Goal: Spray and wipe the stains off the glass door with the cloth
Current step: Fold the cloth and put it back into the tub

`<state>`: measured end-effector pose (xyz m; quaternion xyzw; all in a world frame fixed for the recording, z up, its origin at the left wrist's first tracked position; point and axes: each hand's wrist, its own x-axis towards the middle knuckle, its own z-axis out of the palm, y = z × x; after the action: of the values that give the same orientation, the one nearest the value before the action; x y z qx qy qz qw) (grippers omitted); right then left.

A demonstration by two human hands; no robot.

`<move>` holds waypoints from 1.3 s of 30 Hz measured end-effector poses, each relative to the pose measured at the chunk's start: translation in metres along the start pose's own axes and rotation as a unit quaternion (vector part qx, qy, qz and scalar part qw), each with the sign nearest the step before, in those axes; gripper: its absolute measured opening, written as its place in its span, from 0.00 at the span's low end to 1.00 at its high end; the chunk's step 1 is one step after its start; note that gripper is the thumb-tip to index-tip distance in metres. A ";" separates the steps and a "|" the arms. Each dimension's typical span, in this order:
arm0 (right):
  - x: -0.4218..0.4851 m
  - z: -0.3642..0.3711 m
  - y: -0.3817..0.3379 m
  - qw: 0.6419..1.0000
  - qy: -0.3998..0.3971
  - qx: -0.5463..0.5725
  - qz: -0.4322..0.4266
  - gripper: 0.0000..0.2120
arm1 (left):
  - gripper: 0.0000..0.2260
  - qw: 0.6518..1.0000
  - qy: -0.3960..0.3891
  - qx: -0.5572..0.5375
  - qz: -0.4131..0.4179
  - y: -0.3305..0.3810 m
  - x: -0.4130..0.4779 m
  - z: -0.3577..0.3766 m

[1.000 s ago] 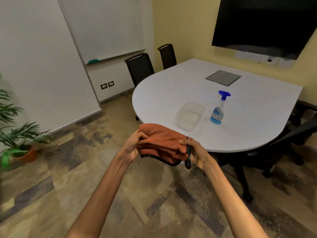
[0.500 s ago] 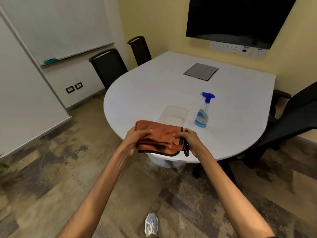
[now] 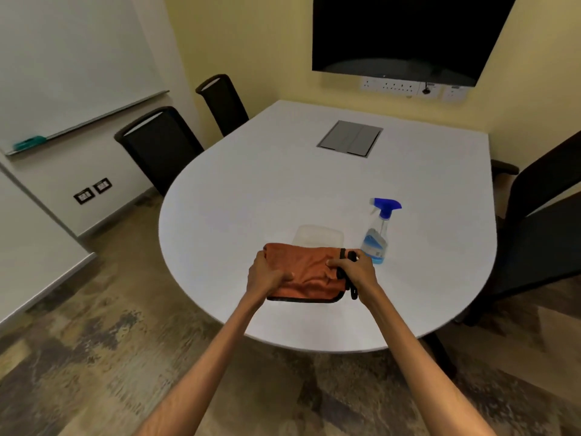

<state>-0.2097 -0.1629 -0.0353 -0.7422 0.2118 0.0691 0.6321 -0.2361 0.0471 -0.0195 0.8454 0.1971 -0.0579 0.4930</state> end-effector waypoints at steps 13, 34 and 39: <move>0.103 0.010 -0.013 0.989 0.099 -0.109 -0.029 0.24 | 0.27 0.999 -0.033 0.002 0.009 0.049 0.090 0.048; 0.153 0.058 0.056 0.847 0.052 -0.524 -0.071 0.12 | 0.17 0.906 -0.031 0.414 0.080 -0.030 0.157 0.116; 0.157 0.075 0.068 0.816 0.019 -0.573 -0.068 0.13 | 0.17 0.897 -0.050 0.431 0.090 -0.040 0.166 0.119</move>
<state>-0.0830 -0.1340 -0.1696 -0.9839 0.0948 0.1212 0.0912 -0.0878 0.0085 -0.1606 0.9853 0.0511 -0.1342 0.0931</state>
